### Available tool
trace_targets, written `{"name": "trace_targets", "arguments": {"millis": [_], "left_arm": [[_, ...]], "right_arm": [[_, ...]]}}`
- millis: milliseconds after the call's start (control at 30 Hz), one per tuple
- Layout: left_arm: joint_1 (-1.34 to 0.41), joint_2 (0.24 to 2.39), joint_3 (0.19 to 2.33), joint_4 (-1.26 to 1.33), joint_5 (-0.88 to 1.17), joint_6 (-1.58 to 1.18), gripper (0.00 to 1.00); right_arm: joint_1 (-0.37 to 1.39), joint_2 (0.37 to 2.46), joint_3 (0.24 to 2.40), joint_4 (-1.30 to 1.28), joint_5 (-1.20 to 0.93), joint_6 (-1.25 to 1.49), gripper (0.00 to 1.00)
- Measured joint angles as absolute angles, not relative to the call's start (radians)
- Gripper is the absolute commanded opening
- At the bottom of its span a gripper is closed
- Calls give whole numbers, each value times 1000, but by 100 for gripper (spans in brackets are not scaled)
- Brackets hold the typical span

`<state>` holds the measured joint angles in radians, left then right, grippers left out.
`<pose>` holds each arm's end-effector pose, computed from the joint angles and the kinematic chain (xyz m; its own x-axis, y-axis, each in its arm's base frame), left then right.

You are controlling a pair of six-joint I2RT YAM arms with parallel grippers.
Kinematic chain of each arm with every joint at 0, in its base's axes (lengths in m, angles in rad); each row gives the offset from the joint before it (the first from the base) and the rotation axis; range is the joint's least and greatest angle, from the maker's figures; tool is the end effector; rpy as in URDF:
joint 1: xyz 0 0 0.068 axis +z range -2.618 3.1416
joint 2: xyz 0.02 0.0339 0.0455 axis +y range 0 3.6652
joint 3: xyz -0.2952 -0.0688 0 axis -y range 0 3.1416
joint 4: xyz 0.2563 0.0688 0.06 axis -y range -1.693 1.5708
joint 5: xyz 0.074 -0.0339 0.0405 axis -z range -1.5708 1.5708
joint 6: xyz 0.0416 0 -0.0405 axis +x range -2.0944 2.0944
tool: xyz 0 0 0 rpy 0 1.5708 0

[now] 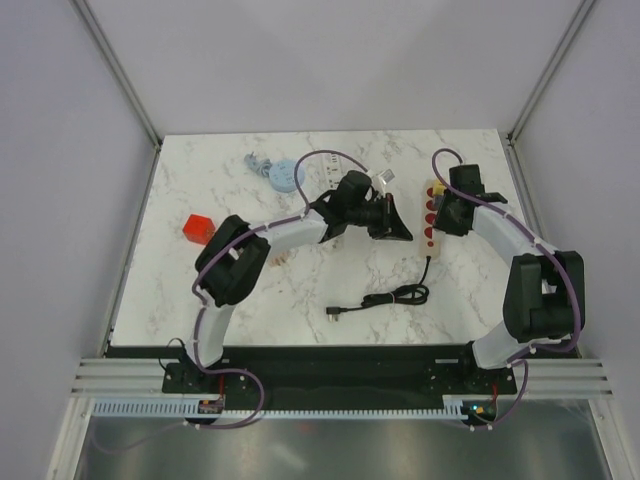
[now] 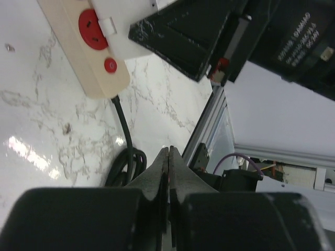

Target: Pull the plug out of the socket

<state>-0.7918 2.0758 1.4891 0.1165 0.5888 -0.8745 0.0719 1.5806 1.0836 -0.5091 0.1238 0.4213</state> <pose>0.3393 -0.3765 0.2307 -0.9251 0.0288 -0.3787 0.3584 0.3961 -0.8453 0.3380 0.0192 0.2418 -0.7711 0.3513 -0.5310 0.3397 0.9324 0.1237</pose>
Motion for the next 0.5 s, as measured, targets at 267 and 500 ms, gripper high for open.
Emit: {"name": "trace_targets", "arguments": {"millis": [267,500], "left_arm": [[-795,2277,1701,130,601,-918,2],[-805,2386,1807,117,596,-949,2]], "right_arm": [[72,1581,1084,-508,116,410,38],[72,1583,1084,-502,102,395,35]]}}
